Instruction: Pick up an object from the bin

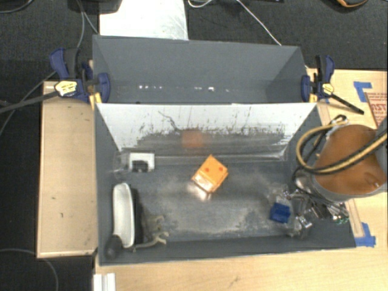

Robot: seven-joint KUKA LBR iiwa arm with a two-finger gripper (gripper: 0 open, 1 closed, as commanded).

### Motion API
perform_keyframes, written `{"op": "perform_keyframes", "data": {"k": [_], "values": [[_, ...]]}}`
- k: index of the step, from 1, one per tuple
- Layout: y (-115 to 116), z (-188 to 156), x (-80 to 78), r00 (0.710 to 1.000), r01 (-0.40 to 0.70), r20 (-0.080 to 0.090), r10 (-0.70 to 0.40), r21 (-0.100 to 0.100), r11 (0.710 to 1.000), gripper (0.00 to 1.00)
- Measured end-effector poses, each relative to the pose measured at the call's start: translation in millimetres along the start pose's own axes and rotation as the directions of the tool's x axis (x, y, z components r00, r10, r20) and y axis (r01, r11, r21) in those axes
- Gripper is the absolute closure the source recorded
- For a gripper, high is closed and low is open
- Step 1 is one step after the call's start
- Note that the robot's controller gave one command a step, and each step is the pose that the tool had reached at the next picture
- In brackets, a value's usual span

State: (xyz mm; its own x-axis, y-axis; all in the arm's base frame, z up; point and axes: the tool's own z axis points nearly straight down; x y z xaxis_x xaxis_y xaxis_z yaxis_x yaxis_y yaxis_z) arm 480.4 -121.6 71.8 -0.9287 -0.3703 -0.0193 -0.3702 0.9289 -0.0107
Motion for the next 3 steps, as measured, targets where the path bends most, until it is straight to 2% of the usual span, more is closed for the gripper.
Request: {"op": "perform_keyframes", "data": {"k": [1,3], "values": [[3.4,1.6,-8.7,1.0,-0.017,-0.025,0.017,-0.017,1.0,1.0],[4.3,-1.6,-7.9,0.999,-0.017,-0.028,0.016,-0.019,1.0,1.0]]}}
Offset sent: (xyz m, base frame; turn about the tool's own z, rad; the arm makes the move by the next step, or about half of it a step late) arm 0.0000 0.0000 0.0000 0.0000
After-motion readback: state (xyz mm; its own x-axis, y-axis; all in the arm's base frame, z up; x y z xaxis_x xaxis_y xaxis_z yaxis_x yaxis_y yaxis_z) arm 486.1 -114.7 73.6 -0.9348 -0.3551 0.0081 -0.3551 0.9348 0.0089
